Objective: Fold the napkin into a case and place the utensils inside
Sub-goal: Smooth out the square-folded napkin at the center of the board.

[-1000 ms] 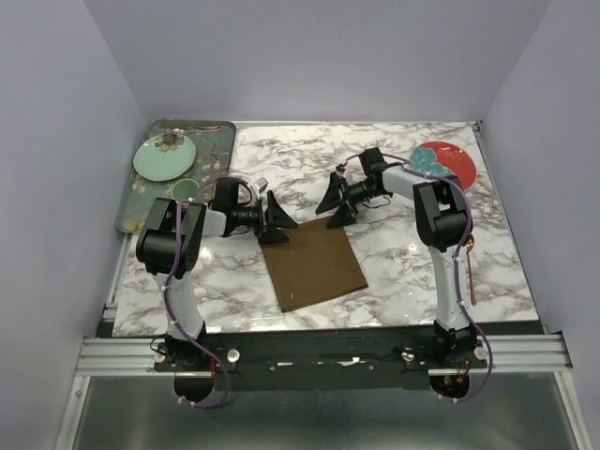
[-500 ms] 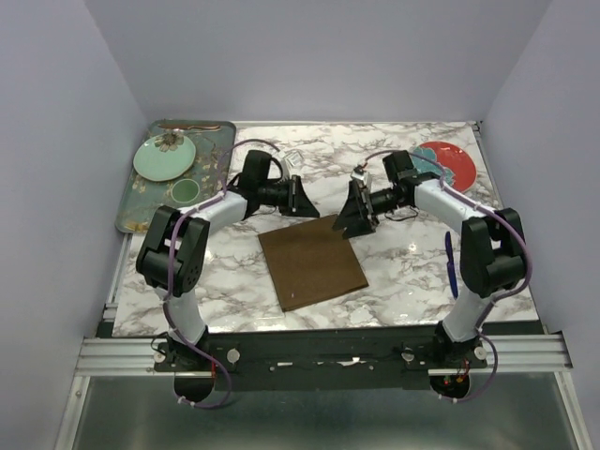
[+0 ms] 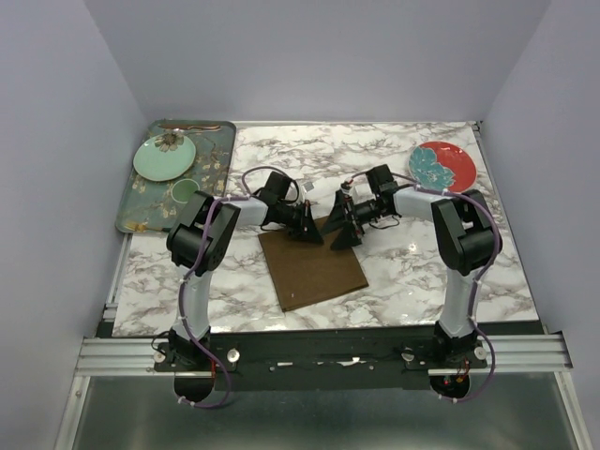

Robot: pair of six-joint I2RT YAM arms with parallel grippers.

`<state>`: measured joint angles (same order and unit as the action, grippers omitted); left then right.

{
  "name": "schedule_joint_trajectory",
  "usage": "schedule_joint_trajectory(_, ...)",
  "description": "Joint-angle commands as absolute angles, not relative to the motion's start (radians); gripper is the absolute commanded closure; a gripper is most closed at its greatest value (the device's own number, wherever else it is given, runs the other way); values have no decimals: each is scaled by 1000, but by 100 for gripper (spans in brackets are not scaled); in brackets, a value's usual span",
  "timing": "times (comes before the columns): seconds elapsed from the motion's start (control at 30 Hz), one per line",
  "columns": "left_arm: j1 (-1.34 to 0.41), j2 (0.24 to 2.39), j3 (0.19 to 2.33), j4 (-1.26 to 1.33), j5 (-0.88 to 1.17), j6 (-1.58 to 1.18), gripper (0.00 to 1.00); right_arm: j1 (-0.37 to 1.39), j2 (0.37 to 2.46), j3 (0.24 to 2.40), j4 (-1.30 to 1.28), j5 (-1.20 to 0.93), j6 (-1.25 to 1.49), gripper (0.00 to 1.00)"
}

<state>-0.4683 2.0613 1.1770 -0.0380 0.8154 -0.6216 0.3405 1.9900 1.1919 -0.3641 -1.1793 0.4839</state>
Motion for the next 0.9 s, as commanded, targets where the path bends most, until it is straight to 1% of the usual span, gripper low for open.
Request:
schedule_joint_trajectory(0.0, -465, 2086, 1227, -89, 772, -586, 100, 371, 2054, 1204, -221, -1227, 606, 0)
schedule_joint_trajectory(0.1, -465, 2094, 1227, -103, 762, -575, 100, 371, 2108, 1213, -192, -1198, 610, 0)
schedule_joint_trajectory(0.2, -466, 2098, 1220, -107, 753, -577, 100, 371, 2118, 1171, -85, -1151, 672, 0)
schedule_joint_trajectory(0.4, -448, 2112, 1212, -114, 750, -575, 100, 359, 2141, 1092, -77, -1158, 624, 0)
schedule_joint_trajectory(0.63, -433, 2114, 1209, -115, 746, -569, 100, 354, 2062, 1034, -173, -1118, 479, 0)
schedule_joint_trajectory(0.73, -434, 2109, 1203, -100, 750, -577, 100, 356, 2020, 1058, -189, -1143, 488, 0)
schedule_joint_trajectory(0.87, -437, 2108, 1203, -97, 749, -575, 100, 371, 1909, 1095, -189, -1167, 523, 0)
